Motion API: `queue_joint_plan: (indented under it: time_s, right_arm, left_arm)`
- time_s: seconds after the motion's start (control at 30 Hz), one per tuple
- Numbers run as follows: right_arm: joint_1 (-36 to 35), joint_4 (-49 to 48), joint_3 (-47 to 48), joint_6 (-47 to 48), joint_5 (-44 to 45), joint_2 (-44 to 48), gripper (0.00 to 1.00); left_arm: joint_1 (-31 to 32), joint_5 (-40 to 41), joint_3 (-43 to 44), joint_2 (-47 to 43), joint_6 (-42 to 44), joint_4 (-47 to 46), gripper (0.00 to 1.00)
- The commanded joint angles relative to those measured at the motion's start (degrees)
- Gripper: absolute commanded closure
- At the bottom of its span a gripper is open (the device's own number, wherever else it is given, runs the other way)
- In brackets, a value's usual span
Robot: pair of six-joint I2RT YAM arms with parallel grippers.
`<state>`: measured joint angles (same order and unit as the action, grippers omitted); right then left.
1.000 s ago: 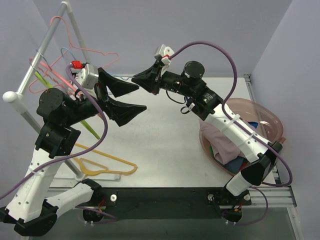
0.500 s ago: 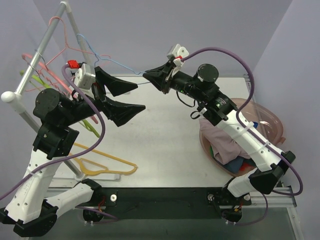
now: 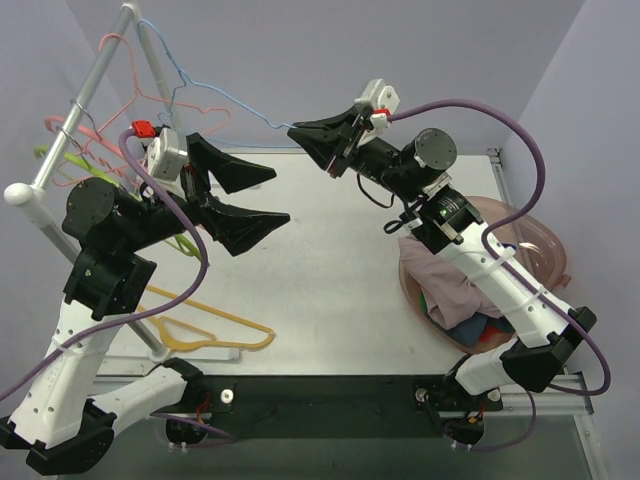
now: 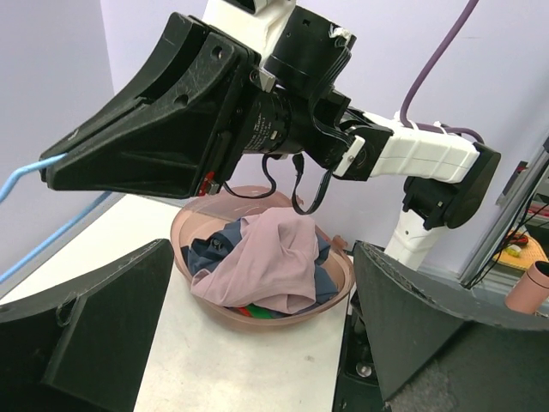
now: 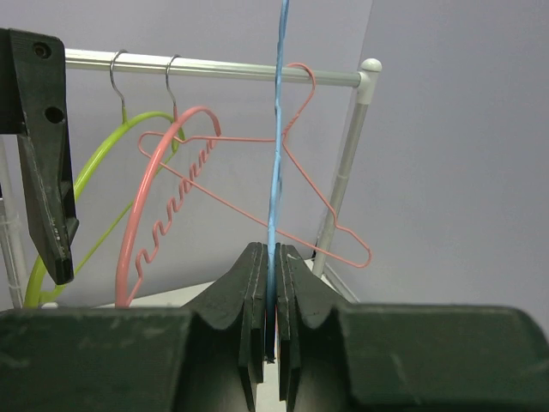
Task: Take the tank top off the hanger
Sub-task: Place the hanger at the clothesline.
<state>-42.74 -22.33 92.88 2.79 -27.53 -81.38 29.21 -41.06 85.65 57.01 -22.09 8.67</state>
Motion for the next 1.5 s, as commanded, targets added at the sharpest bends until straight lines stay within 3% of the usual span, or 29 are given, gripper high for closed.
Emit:
queue_joint_plan:
  time_s: [0.0, 0.27, 0.73, 1.2, 1.47]
  right_arm:
    - [0.12, -11.85, 2.57, -2.78, -1.65, -0.35, 1.0]
    - [0.2, -16.25, 3.79, -7.88, -4.11, -2.99, 1.0]
    - [0.2, -17.84, 16.27, -13.25, -6.48, -14.59, 1.0]
    - [0.55, -4.58, 20.4, -5.87, -9.03, -19.6, 1.0]
    - [1.78, -3.07, 23.75, -7.0, -12.55, -22.67, 1.0]
  left_arm:
    - [0.23, -1.83, 0.4, -0.68, -1.73, -5.06, 0.03]
    - [0.23, -1.66, -0.3, -0.41, -1.38, -5.06, 0.03]
    - [0.23, -2.18, 0.13, -1.03, -2.08, -5.85, 0.03]
    - [0.23, -2.71, 1.01, -0.94, -0.77, -4.63, 0.03]
    - [0.23, -2.71, 1.45, -0.41, 0.55, -3.22, 0.03]
